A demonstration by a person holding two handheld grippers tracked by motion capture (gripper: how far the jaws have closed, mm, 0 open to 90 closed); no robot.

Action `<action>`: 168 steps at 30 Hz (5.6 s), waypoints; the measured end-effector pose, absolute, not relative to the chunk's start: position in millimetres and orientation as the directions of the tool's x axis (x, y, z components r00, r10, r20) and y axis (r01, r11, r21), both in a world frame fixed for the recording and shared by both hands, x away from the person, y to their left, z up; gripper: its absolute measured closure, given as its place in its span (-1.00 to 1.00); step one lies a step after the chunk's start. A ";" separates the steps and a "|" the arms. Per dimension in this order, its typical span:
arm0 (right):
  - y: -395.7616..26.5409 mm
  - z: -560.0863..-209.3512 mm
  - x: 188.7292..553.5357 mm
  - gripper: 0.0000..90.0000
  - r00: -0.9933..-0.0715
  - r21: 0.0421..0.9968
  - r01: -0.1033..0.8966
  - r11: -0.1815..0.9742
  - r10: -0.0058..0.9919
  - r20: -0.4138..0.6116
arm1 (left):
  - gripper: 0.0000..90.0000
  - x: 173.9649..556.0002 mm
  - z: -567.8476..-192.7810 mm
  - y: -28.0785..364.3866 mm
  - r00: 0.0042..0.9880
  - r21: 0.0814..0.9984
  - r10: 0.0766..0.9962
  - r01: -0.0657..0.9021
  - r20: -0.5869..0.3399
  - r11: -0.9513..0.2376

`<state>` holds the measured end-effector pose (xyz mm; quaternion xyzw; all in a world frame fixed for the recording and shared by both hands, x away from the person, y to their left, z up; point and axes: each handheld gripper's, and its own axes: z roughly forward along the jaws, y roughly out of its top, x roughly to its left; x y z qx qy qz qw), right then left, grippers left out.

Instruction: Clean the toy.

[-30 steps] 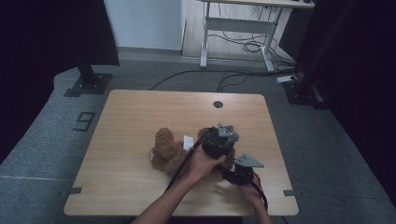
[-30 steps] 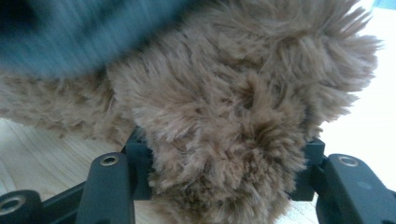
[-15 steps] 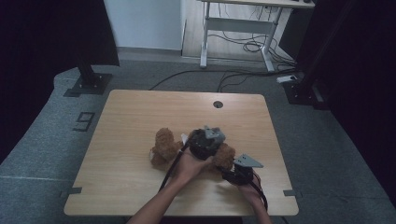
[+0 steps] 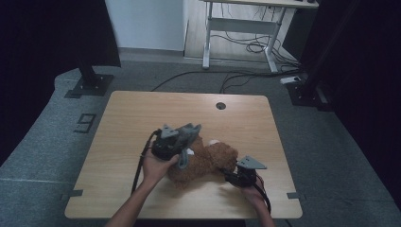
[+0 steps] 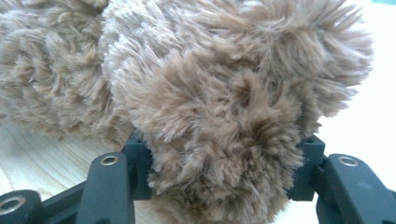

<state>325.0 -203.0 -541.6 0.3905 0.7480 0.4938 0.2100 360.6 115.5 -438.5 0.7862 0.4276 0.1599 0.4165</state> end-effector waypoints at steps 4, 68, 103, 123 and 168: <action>-201.9 -541.2 325.1 -0.06 -0.607 0.904 0.375 0.205 0.791 0.072 | 0.71 361.9 -454.6 151.9 0.540 0.782 0.824 0.583 -0.173 -0.218; -195.3 -547.1 332.4 -0.58 -0.610 0.902 0.304 0.306 0.790 -0.062 | 0.66 380.7 -482.3 163.0 0.508 0.747 0.747 0.664 -0.429 -0.023; -200.9 -521.6 321.5 -0.41 -0.610 0.912 0.378 0.161 0.784 0.114 | 0.67 342.3 -414.2 143.7 0.654 0.854 0.709 0.500 -0.264 -0.144; -193.2 -524.5 310.6 -0.22 -0.574 0.893 0.382 0.237 0.819 0.028 | 0.69 327.3 -464.1 87.0 0.694 0.808 0.690 0.518 -0.205 -0.281; -205.6 -527.4 351.4 -0.83 -0.606 0.798 0.582 0.154 0.736 0.300 | 0.65 337.7 -511.3 168.5 0.527 0.698 0.792 0.691 -0.308 -0.188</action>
